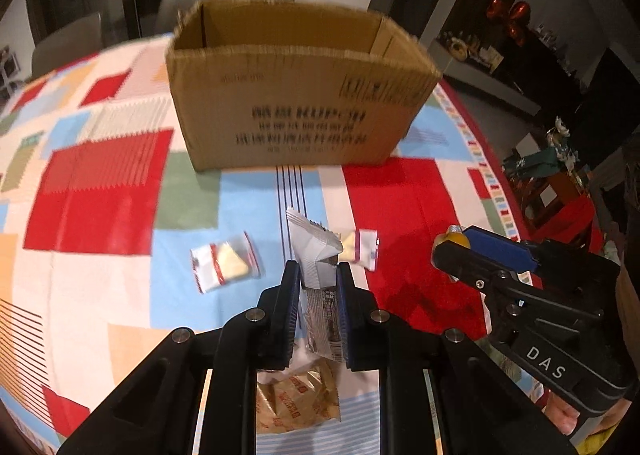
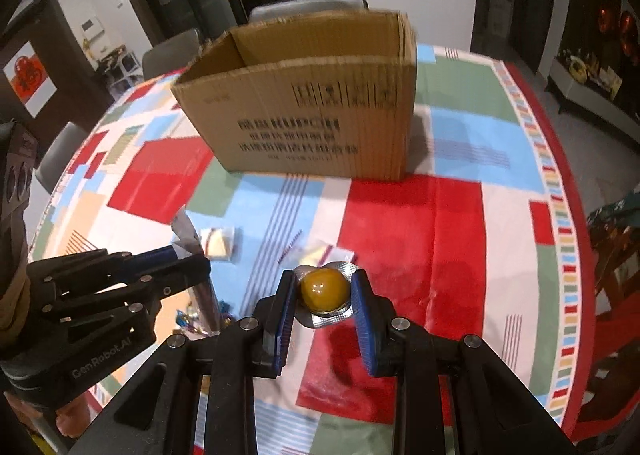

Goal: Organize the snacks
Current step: 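Lift both held snacks and carry them over the open cardboard box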

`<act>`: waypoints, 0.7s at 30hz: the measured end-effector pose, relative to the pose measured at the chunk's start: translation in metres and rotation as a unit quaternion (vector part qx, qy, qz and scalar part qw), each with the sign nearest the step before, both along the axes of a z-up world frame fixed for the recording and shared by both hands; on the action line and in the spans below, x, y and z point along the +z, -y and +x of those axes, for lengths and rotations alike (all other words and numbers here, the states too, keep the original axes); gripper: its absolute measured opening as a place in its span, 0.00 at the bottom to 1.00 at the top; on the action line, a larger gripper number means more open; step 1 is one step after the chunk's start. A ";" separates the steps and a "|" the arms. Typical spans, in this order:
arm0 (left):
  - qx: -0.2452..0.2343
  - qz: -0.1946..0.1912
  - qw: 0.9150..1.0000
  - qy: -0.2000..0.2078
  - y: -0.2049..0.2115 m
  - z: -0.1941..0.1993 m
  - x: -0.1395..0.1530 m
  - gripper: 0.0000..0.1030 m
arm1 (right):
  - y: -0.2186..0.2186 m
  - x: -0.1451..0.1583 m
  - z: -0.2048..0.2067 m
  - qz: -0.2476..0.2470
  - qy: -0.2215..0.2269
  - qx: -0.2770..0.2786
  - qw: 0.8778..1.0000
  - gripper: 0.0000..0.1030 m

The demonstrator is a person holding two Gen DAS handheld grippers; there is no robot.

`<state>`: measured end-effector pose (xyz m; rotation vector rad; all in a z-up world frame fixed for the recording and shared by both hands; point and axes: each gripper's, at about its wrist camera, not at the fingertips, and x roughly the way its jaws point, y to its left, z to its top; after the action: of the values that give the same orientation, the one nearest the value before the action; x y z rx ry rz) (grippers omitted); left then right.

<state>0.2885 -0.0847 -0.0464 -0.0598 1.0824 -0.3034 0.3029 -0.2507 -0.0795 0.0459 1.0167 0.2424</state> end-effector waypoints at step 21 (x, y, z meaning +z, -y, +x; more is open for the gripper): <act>-0.003 -0.006 0.995 0.097 -0.024 0.015 0.081 0.18 | -0.005 0.075 0.019 0.025 0.084 -0.003 0.996 0.28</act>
<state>0.3032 -0.0612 0.0348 -0.0370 0.8883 -0.3153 0.3217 -0.2455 -0.0049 0.0738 0.8429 0.2617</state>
